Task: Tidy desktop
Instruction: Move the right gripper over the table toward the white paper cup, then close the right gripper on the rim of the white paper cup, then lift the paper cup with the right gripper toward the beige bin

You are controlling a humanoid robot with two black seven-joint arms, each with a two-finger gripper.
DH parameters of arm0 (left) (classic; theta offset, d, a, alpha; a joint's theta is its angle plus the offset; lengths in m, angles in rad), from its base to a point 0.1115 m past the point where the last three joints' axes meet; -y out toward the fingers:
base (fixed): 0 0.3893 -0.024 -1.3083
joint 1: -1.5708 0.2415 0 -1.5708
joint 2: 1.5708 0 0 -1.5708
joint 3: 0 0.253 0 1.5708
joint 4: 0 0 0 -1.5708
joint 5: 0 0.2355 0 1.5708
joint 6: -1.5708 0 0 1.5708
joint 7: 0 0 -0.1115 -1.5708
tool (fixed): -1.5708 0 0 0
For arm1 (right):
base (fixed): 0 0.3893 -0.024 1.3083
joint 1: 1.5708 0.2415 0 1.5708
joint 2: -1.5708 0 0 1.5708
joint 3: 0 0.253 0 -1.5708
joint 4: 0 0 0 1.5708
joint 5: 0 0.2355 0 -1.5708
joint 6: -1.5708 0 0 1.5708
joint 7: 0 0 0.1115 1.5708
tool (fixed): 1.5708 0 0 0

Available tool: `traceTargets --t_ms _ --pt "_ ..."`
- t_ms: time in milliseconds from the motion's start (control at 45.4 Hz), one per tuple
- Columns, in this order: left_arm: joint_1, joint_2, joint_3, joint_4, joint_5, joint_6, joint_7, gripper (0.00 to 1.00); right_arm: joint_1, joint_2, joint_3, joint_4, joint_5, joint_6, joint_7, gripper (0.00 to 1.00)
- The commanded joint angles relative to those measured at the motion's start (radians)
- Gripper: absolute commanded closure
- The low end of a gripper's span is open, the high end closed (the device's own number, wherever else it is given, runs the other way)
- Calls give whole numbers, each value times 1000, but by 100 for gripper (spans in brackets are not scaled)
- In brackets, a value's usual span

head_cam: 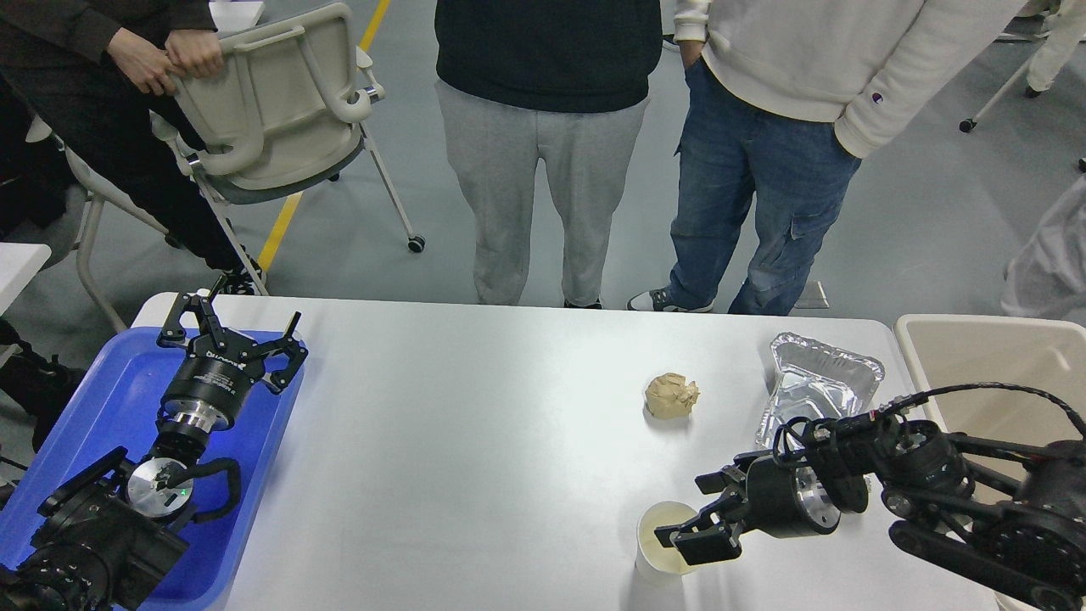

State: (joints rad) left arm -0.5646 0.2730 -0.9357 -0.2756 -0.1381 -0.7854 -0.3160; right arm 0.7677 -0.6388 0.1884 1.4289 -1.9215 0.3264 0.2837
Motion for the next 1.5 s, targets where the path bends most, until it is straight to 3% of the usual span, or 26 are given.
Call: traceTargets --t_ms 0,44,88,198,242,286,726,1056,1210,1474 --pt "0 0 0 -1 0 0 0 0 2 15 -66 -41 -44 -70 2 2" --pt "0 0 0 1 0 0 0 0 -1 15 -67 -42 -44 -82 2 7" --pt "0 0 0 -1 0 0 0 0 -1 15 -67 -42 -45 -93 2 18" --pt "0 0 0 -1 0 0 0 0 4 15 -69 -50 -45 -98 3 66" --pt "0 0 0 1 0 0 0 0 7 15 -69 -53 -44 -90 5 96" --pt "0 0 0 -1 0 0 0 0 7 15 -69 -53 -42 -90 6 100" --pt "0 0 0 -1 0 0 0 0 12 7 -83 -55 -31 -86 40 100" --pt "0 0 0 -1 0 0 0 0 45 -39 -61 -25 -1 -63 40 100" --pt "0 0 0 -1 0 0 0 0 183 -169 -47 96 169 -7 40 100" --pt "0 0 0 -1 0 0 0 0 488 -317 -27 169 409 128 41 100"
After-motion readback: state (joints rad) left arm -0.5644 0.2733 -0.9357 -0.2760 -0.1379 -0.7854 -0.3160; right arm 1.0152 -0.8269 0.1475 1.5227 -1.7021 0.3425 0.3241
